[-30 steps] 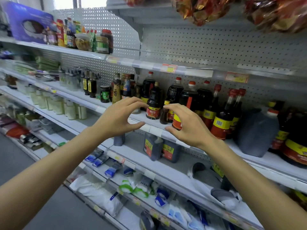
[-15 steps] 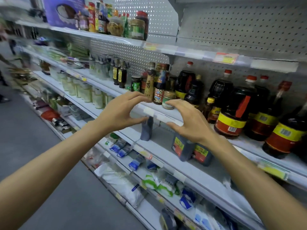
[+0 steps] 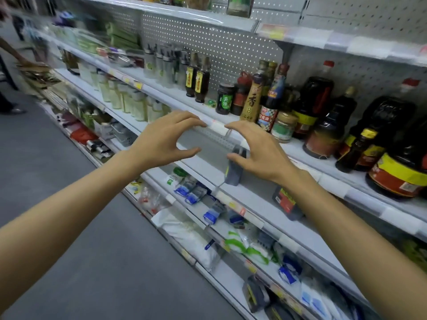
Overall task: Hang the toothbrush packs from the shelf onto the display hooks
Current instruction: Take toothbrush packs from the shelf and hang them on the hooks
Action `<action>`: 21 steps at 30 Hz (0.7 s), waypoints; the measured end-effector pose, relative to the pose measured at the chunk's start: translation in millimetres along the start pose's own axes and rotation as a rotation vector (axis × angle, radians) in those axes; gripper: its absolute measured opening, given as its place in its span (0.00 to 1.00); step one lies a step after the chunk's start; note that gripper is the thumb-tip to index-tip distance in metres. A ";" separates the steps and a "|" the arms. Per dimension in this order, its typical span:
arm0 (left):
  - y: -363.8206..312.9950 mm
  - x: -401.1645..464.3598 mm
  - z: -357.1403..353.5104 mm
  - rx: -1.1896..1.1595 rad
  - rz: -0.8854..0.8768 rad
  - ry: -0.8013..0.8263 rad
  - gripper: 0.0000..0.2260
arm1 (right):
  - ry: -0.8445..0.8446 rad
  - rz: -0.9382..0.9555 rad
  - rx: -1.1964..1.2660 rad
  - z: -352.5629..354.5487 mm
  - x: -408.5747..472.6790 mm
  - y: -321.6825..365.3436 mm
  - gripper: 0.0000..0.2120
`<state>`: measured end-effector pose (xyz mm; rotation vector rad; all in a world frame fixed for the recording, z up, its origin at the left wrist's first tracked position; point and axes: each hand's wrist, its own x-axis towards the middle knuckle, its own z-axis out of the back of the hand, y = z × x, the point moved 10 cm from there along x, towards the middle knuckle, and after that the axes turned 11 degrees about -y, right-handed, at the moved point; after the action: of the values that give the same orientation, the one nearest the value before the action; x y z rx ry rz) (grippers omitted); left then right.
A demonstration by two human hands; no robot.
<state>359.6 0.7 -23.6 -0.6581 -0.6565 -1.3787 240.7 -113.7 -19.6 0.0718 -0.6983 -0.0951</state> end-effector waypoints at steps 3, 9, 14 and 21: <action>38.2 -14.9 -2.6 0.008 0.045 0.014 0.24 | 0.032 0.030 0.041 -35.2 20.6 7.1 0.30; 112.7 -40.7 -15.3 0.076 0.122 0.048 0.24 | 0.098 0.087 0.119 -121.2 70.0 8.9 0.30; 191.5 -61.7 -30.8 0.150 0.228 0.081 0.23 | 0.139 0.195 0.211 -202.3 125.7 11.0 0.29; 294.8 -75.2 -41.2 0.232 0.381 0.085 0.22 | 0.197 0.335 0.333 -309.7 217.0 16.9 0.30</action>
<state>648.7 42.1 -118.1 -0.5047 -0.5775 -0.9552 606.7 -110.5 -116.0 0.2784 -0.5157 0.3466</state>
